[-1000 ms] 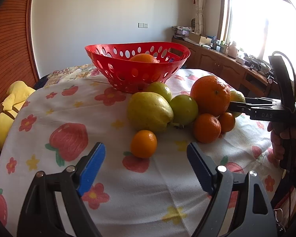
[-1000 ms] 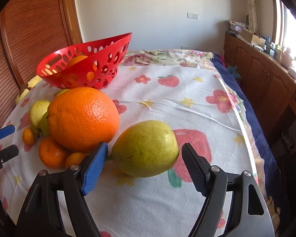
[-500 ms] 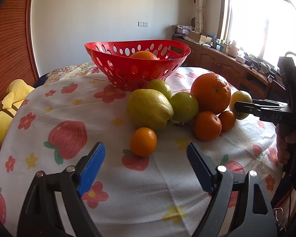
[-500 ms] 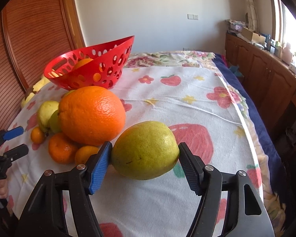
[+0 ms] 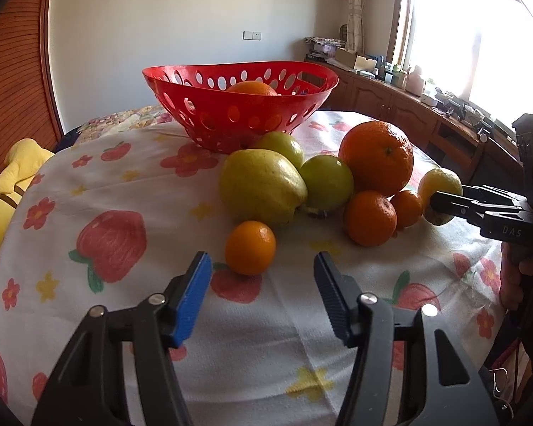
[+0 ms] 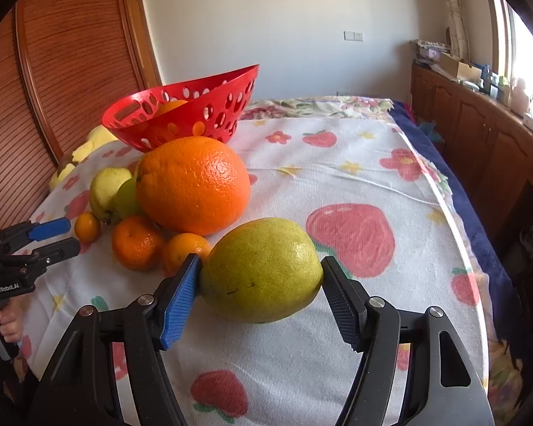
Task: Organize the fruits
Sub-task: 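Grasp the green pear with the right tool while the left tool grasps a small tangerine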
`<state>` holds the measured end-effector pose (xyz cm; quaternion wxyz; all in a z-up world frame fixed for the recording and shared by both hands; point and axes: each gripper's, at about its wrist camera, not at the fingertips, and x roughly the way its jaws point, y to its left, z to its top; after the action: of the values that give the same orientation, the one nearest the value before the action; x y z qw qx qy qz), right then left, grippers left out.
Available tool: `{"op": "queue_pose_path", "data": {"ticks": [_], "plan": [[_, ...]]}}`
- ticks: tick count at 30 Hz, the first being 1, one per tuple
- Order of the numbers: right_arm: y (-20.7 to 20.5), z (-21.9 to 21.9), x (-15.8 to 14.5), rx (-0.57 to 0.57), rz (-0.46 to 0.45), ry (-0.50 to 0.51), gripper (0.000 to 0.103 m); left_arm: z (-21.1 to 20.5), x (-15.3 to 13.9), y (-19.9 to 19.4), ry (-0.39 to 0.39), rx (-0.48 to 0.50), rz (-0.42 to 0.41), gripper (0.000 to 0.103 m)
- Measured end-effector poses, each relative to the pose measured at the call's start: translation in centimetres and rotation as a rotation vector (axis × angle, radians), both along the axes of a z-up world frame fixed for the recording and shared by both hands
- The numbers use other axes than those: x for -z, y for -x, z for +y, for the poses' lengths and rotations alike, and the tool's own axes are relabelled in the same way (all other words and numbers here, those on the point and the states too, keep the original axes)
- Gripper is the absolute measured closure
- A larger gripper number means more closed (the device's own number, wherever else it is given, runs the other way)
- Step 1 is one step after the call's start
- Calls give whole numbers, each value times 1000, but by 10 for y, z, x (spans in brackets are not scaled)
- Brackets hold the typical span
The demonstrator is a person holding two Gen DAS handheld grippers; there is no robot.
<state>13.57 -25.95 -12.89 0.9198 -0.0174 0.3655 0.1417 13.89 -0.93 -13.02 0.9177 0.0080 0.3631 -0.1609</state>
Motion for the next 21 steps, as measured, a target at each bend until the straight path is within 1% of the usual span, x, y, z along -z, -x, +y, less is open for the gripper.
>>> {"op": "queue_pose_path", "data": {"ticks": [2, 4, 7, 11, 14, 19, 20, 21], "plan": [[1, 1, 1, 1, 1, 4, 33, 0, 0, -1, -1, -2, 9, 48], [1, 2, 1, -4, -4, 7, 33, 1, 0, -5, -1, -8, 28, 56], [2, 3, 2, -6, -6, 14, 33, 1, -5, -10, -8, -13, 37, 61], [3, 4, 2, -9, -11, 15, 33, -4, -7, -18, -44, -7, 47, 63], [4, 4, 2, -7, -12, 16, 33, -6, -3, -26, -56, 0, 76, 66], [4, 4, 2, -9, -13, 19, 33, -8, 4, -31, -66, 7, 108, 67], [4, 4, 2, -8, -11, 19, 33, -8, 5, -31, -67, 7, 108, 68], [4, 4, 3, -8, -9, 19, 33, -8, 5, -30, -71, 5, 104, 72]]}}
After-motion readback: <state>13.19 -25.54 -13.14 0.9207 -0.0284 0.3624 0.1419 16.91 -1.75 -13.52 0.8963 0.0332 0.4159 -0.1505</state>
